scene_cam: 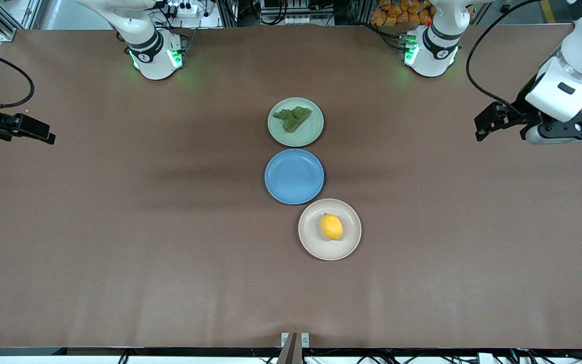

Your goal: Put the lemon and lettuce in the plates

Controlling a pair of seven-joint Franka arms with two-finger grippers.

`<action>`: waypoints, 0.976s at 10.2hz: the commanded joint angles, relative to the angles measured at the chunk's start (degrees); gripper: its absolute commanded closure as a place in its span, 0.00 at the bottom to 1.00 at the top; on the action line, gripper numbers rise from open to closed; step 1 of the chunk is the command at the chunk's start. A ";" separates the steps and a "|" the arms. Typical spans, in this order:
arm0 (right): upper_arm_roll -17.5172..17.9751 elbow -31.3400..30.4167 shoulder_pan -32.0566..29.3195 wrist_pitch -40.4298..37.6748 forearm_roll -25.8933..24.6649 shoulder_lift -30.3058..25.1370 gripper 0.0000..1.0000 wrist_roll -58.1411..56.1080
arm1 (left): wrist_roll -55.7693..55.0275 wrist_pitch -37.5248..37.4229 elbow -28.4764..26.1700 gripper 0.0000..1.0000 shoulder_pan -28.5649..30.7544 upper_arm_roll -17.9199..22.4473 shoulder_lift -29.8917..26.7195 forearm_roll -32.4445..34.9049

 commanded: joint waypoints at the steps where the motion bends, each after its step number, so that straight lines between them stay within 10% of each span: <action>1: 0.19 -7.02 -0.63 3.03 0.84 -5.71 0.00 -0.55 | 4.39 -3.86 2.30 0.00 0.09 -0.10 0.21 -1.17; 10: 0.19 -2.80 -0.98 -0.84 0.58 -3.95 0.00 -0.38 | 3.70 -4.93 5.73 0.00 0.18 -0.45 0.29 -0.55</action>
